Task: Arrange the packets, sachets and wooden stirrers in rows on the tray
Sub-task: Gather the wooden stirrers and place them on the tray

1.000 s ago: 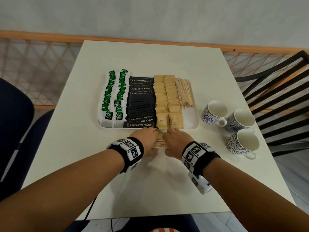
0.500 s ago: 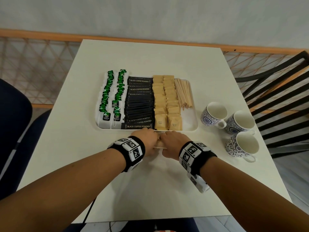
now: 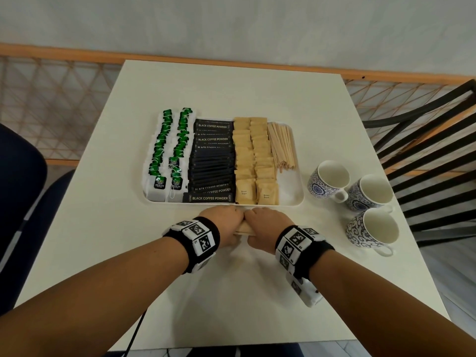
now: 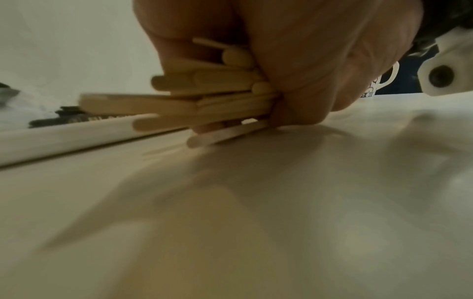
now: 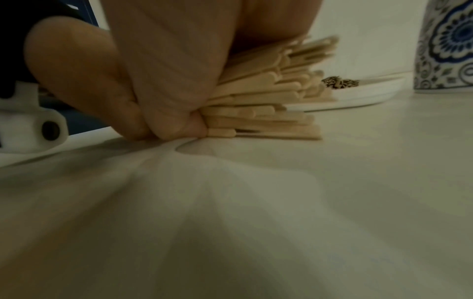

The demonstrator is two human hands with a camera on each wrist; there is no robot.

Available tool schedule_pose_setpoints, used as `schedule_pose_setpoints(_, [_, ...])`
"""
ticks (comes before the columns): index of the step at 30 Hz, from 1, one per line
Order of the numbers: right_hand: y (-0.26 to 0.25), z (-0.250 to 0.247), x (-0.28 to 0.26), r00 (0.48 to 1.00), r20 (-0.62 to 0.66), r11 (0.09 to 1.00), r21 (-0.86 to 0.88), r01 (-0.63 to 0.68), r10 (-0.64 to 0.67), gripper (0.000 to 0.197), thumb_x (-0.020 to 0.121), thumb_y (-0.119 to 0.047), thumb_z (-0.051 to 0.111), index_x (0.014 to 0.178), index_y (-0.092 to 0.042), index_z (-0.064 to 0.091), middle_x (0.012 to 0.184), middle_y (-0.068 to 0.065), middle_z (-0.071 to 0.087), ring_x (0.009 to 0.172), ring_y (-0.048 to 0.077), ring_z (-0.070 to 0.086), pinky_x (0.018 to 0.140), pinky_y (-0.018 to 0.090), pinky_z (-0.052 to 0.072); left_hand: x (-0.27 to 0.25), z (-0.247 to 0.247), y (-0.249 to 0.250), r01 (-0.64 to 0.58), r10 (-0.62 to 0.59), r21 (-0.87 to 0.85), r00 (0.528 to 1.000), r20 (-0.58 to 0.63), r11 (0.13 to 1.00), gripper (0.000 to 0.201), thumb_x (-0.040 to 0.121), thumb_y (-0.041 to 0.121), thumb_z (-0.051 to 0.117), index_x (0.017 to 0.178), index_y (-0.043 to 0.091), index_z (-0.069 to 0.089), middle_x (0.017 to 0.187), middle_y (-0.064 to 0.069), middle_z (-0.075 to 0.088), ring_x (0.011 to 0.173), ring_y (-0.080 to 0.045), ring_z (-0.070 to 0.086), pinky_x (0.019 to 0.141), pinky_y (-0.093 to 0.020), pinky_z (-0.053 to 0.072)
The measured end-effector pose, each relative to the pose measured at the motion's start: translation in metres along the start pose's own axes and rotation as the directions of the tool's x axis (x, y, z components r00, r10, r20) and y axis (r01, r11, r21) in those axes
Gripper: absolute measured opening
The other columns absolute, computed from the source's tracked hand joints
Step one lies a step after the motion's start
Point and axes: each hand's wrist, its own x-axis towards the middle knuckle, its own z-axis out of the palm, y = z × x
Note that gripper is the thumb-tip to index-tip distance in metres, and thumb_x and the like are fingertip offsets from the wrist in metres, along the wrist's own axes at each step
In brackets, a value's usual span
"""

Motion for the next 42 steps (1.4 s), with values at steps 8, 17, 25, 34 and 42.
schedule_pose_setpoints(8, [-0.002, -0.002, -0.002, 1.0, -0.004, 1.0, -0.011, 0.019, -0.019, 0.028, 0.085, -0.027, 0.054, 0.11, -0.015, 0.05, 0.111, 0.004, 0.058, 0.101, 0.023, 0.055, 0.073, 0.029, 0.037, -0.004, 0.003, -0.002, -0.022, 0.022, 0.003, 0.999, -0.046, 1.0, 0.039, 0.085, 0.033, 0.057, 0.121, 0.021, 0.049, 0.117, -0.002, 0.057, 0.103, -0.024, 0.058, 0.081, -0.034, 0.046])
schedule_pose_setpoints(17, [0.0, -0.039, -0.012, 0.999, -0.038, 0.994, -0.107, 0.028, -0.032, 0.027, 0.086, -0.037, 0.051, 0.108, -0.021, 0.05, 0.095, -0.002, 0.064, 0.081, 0.021, 0.061, 0.063, 0.029, 0.04, -0.008, -0.006, -0.018, -0.124, 0.092, -0.228, 0.985, -0.144, 0.966, 0.023, 0.084, 0.025, 0.058, 0.105, 0.021, 0.051, 0.101, 0.001, 0.062, 0.092, -0.021, 0.06, 0.077, -0.031, 0.046])
schedule_pose_setpoints(25, [0.017, -0.112, -0.042, 0.97, -0.231, 0.927, 0.376, 0.019, 0.074, 0.054, 0.069, -0.08, 0.045, 0.093, -0.039, 0.069, 0.086, -0.018, 0.067, 0.083, 0.004, 0.059, 0.078, 0.032, 0.052, -0.012, -0.001, -0.028, -0.236, 0.017, -0.753, 0.958, -0.287, 0.614, 0.013, 0.077, 0.022, 0.055, 0.089, 0.018, 0.056, 0.072, 0.009, 0.052, 0.062, -0.005, 0.046, 0.06, -0.023, 0.04])
schedule_pose_setpoints(34, [0.005, -0.095, -0.029, 0.76, -0.617, 0.885, 0.448, 0.125, 0.205, 0.052, 0.087, -0.07, 0.027, 0.11, -0.036, 0.059, 0.1, -0.016, 0.062, 0.082, 0.001, 0.059, 0.068, 0.03, 0.053, -0.01, -0.003, -0.005, -0.274, -0.131, -0.904, 0.935, -0.33, 0.327, 0.004, 0.076, 0.027, 0.052, 0.079, 0.023, 0.051, 0.071, -0.003, 0.05, 0.068, -0.016, 0.047, 0.069, -0.034, 0.042])
schedule_pose_setpoints(42, [0.004, -0.079, -0.02, 0.804, -0.497, 0.366, 0.85, 0.378, 0.325, 0.047, 0.085, -0.06, 0.043, 0.118, -0.029, 0.056, 0.108, -0.001, 0.066, 0.098, 0.017, 0.065, 0.085, 0.042, 0.055, -0.006, 0.001, 0.003, -0.18, -0.131, -0.941, 0.966, -0.224, 0.285, 0.015, 0.086, 0.006, 0.065, 0.082, 0.015, 0.052, 0.064, 0.005, 0.053, 0.062, -0.013, 0.051, 0.063, -0.028, 0.048])
